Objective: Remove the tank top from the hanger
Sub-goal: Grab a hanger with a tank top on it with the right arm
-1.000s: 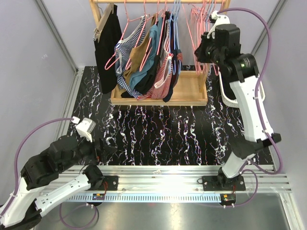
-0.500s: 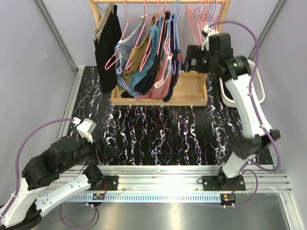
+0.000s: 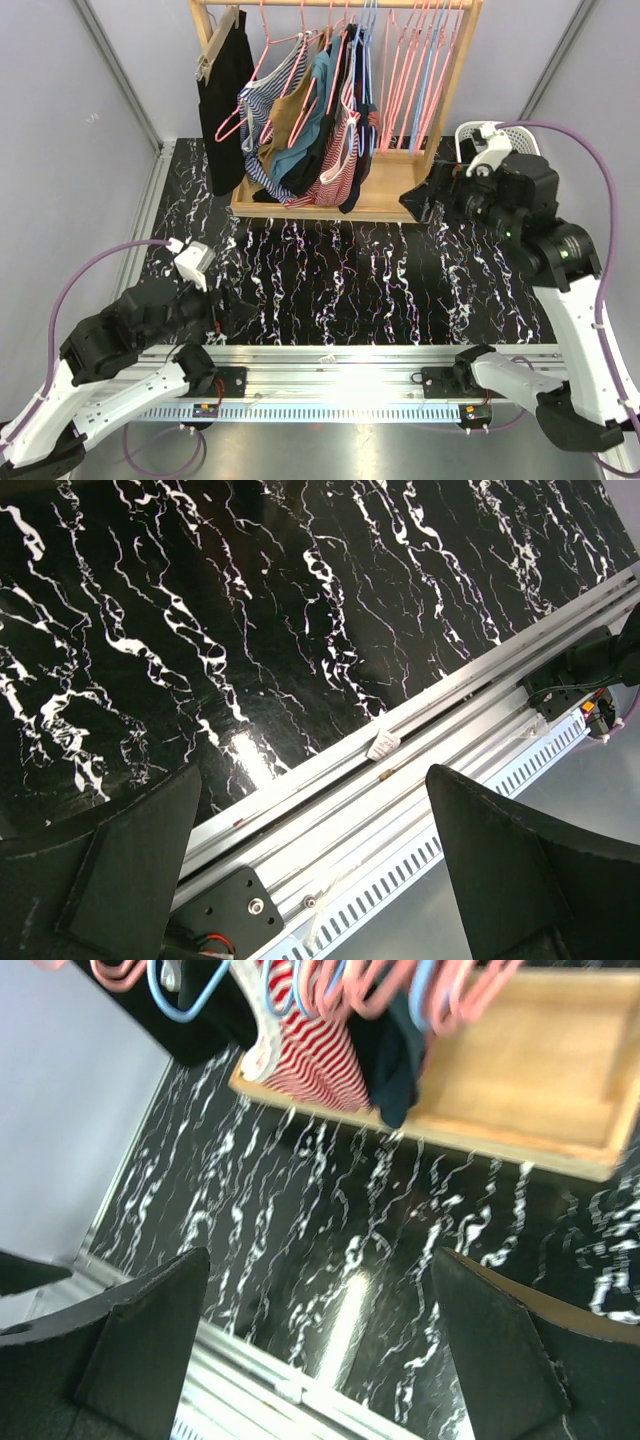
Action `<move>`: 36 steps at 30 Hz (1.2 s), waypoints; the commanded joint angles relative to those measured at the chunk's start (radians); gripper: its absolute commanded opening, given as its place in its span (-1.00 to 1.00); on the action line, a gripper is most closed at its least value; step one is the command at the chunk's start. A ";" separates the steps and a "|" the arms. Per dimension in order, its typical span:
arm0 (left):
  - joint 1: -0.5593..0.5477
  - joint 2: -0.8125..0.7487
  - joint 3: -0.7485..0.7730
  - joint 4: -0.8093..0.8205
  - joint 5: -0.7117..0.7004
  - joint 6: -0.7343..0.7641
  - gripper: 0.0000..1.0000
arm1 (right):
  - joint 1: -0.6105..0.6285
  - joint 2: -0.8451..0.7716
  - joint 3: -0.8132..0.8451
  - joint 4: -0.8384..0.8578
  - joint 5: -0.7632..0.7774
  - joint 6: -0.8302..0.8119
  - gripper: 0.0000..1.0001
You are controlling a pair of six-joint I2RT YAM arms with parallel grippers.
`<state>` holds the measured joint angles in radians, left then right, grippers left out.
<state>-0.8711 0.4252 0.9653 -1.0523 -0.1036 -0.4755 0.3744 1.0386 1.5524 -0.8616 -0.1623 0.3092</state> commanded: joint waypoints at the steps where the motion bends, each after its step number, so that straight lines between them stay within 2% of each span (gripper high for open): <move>1: 0.000 0.018 0.003 0.074 0.030 0.005 0.98 | 0.009 0.049 0.011 0.071 -0.112 0.030 0.99; 5: 0.000 0.015 0.003 0.077 0.035 -0.006 0.98 | 0.012 0.139 0.124 0.099 -0.088 0.027 0.78; 8: 0.001 0.004 0.001 0.075 0.036 -0.014 0.98 | 0.012 0.245 0.218 0.130 -0.100 0.030 0.44; 11: 0.000 -0.005 0.001 0.068 0.035 -0.021 0.98 | 0.015 0.322 0.314 0.144 -0.073 0.031 0.20; 12: 0.000 -0.008 0.000 0.066 0.033 -0.023 0.98 | 0.015 0.345 0.355 0.144 -0.059 0.028 0.18; 13: 0.000 -0.012 -0.002 0.064 0.033 -0.025 0.98 | 0.015 0.368 0.383 0.139 -0.049 0.024 0.00; 15: 0.000 -0.017 -0.002 0.061 0.030 -0.026 0.98 | 0.017 0.441 0.461 0.115 -0.052 0.016 -0.15; 21: 0.000 -0.028 -0.004 0.055 0.025 -0.025 0.98 | 0.026 0.592 0.613 0.096 0.000 -0.015 -0.04; 23: 0.000 -0.029 -0.002 0.052 0.024 -0.026 0.98 | 0.032 0.645 0.679 0.076 0.061 -0.024 0.00; 24: 0.000 -0.031 0.000 0.048 0.025 -0.026 0.98 | 0.034 0.664 0.701 0.069 0.087 -0.034 0.14; 25: 0.000 -0.032 0.001 0.046 0.024 -0.028 0.98 | 0.037 0.681 0.721 0.065 0.121 -0.044 0.15; 32: 0.000 -0.057 -0.003 0.031 0.018 -0.038 0.98 | 0.043 0.834 0.896 -0.014 0.225 -0.076 0.11; 36: 0.000 -0.083 -0.014 0.025 0.013 -0.048 0.98 | 0.044 0.796 0.802 0.042 0.276 -0.076 0.00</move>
<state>-0.8711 0.3660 0.9573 -1.0477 -0.0860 -0.5083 0.4076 1.8721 2.3791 -0.8501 0.0303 0.2565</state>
